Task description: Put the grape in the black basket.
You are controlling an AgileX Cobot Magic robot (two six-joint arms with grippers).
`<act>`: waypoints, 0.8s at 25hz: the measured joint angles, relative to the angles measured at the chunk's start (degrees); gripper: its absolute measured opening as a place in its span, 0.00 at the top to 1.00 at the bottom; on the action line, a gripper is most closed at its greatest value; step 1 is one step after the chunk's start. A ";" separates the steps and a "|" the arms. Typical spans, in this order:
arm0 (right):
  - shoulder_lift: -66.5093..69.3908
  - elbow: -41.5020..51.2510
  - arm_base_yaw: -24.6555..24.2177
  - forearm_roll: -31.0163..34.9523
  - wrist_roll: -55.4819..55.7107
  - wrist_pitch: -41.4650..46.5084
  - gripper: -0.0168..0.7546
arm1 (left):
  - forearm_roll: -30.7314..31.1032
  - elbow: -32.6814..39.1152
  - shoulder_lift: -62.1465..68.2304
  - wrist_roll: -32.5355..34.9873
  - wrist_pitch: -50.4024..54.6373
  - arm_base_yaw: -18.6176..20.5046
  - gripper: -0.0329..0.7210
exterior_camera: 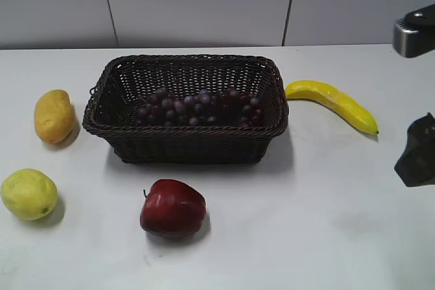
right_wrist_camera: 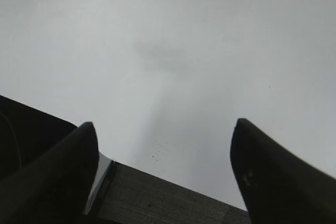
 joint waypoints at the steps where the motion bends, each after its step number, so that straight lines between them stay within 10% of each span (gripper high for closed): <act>1: -1.50 0.98 -0.50 0.07 0.71 -0.58 0.21 | 0.00 0.00 0.00 0.00 0.00 0.00 0.65; 20: -46.07 15.69 -27.35 -0.03 -2.44 -1.88 0.21 | 0.00 0.00 0.00 0.00 0.00 0.00 0.65</act>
